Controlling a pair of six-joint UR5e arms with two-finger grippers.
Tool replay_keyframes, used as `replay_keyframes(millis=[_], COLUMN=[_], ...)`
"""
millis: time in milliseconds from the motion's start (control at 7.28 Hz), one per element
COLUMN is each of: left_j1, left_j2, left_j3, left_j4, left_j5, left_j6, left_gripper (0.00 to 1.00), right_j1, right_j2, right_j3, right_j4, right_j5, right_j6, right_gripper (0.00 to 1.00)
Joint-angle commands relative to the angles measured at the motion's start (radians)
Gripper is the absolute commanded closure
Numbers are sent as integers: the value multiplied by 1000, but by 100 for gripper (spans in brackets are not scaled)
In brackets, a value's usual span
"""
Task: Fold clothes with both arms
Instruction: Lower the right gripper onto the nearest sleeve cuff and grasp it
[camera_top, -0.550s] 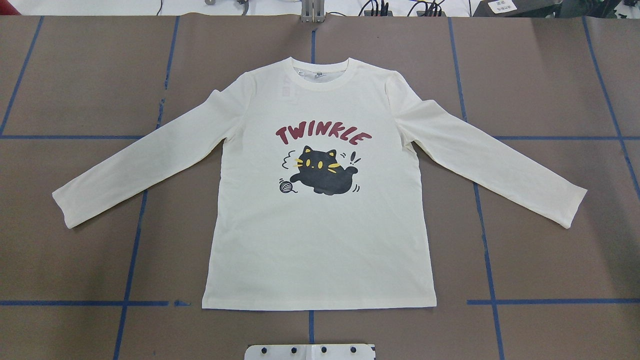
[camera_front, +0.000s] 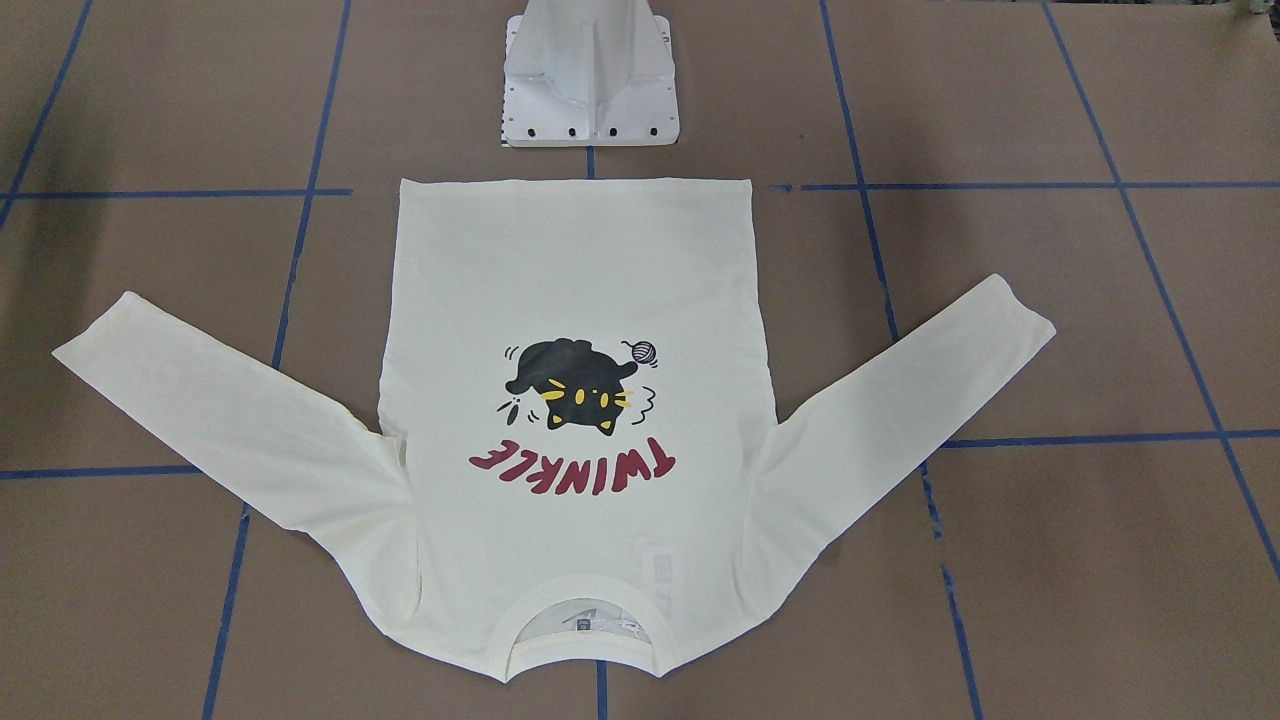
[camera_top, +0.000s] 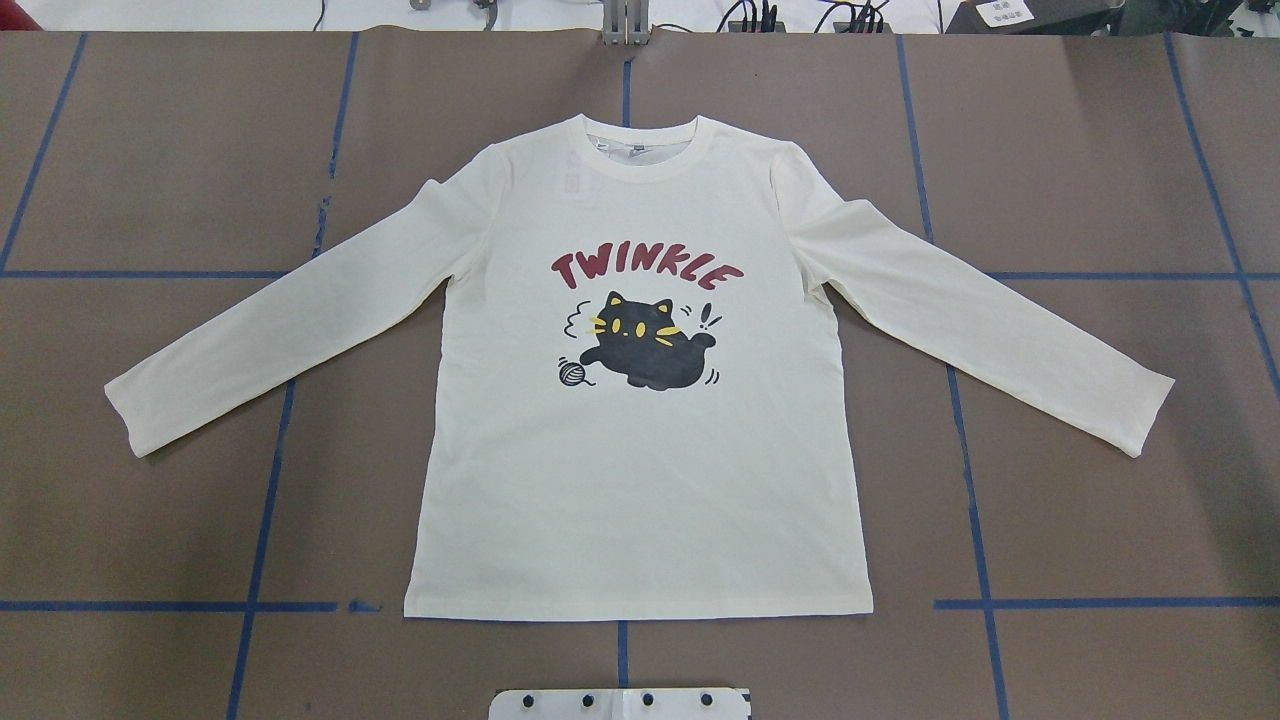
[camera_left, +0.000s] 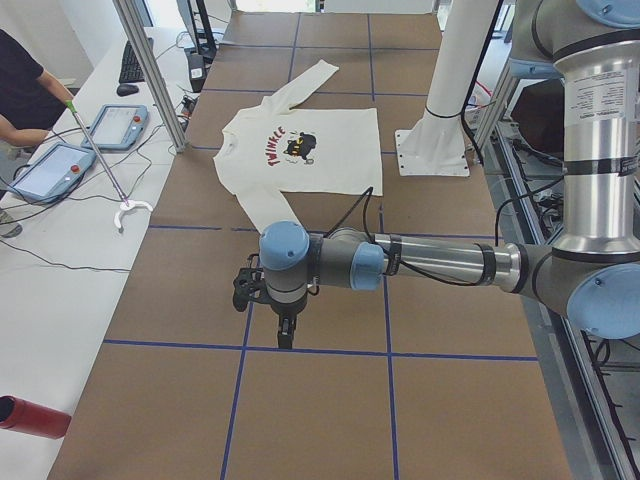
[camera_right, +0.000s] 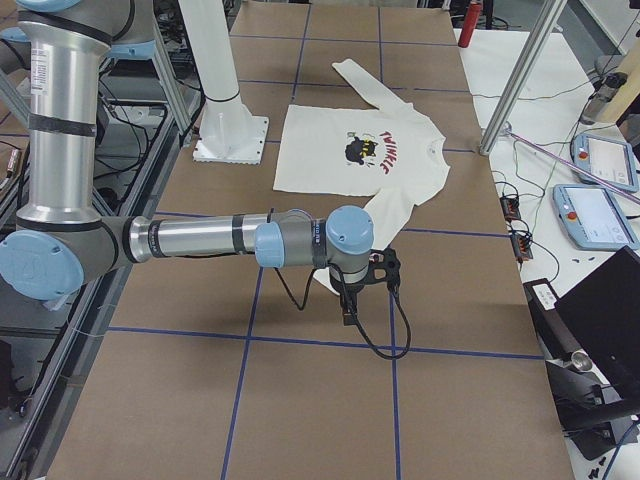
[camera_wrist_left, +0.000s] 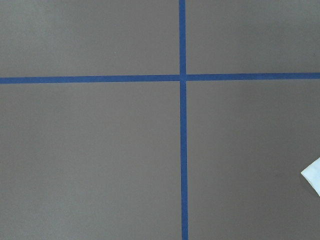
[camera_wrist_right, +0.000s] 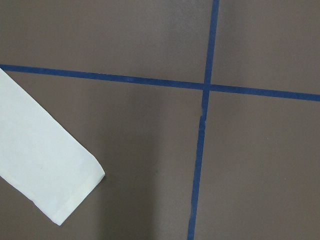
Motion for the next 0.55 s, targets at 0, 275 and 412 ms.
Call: replay_keyframes(millis=[0, 275, 412], left_j1=[10, 27, 28], left_j2=[-76, -86, -93], left_j3=[-27, -33, -28], left_j4=[-32, -99, -175], left_j5=[-1, -2, -5], left_j6=[2, -1, -4], left_gripper=[0, 0, 0], right_j1=[-38, -127, -197], right_j2=[56, 36, -24], right_j3=[34, 2, 2], right_j4=[1, 93, 257], right_j5=[57, 47, -9], right_j6=[139, 220, 304], right_gripper=[0, 0, 0])
